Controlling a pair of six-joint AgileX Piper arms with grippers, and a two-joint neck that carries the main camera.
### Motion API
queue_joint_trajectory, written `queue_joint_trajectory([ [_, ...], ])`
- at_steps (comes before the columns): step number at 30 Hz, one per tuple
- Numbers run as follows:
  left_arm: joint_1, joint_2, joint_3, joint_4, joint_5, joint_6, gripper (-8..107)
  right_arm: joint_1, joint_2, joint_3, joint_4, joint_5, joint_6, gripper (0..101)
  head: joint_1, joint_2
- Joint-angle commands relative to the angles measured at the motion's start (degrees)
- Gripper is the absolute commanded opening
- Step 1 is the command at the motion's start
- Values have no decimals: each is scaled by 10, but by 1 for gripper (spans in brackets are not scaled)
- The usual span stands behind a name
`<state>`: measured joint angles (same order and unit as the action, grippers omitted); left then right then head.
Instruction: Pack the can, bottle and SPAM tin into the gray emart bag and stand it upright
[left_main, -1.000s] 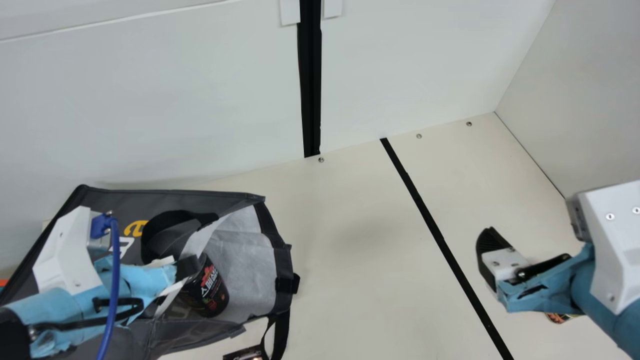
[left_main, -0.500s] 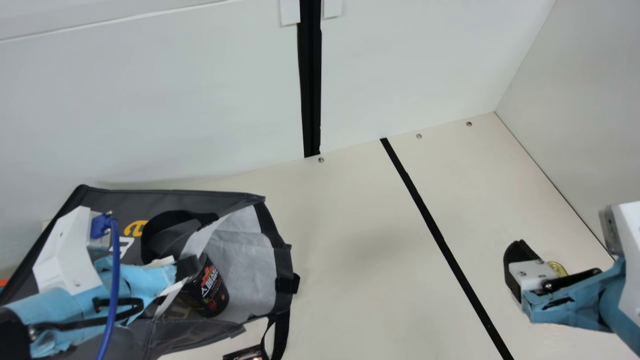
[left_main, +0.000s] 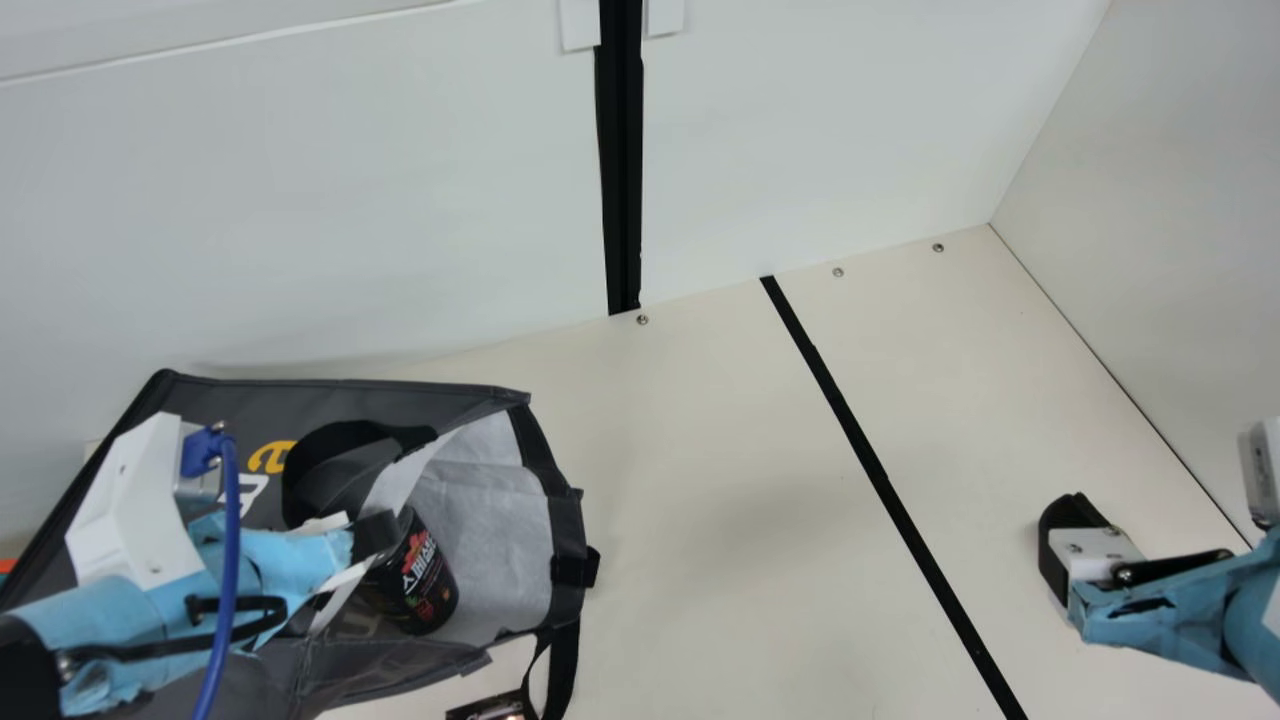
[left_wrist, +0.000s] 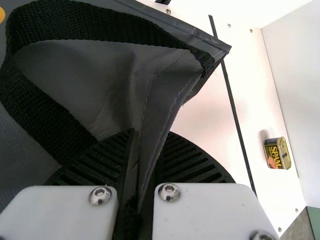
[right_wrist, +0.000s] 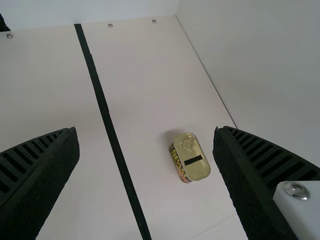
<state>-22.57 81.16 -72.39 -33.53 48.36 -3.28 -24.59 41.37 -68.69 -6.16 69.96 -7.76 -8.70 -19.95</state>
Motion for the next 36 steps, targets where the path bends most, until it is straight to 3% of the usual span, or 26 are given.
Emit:
queue_joint_trajectory([
  [1, 0, 0, 0, 0, 0, 0, -8, -19, 1, -1, 5, -1, -2, 95, -13, 0],
  [28, 0, 0, 0, 0, 0, 0, -8, -93, 15, 28, 34, -1, 21, 95, -13, 0],
  [36, 0, 0, 0, 0, 0, 0, -8, -104, 14, 38, 28, -1, -7, 95, -13, 0],
])
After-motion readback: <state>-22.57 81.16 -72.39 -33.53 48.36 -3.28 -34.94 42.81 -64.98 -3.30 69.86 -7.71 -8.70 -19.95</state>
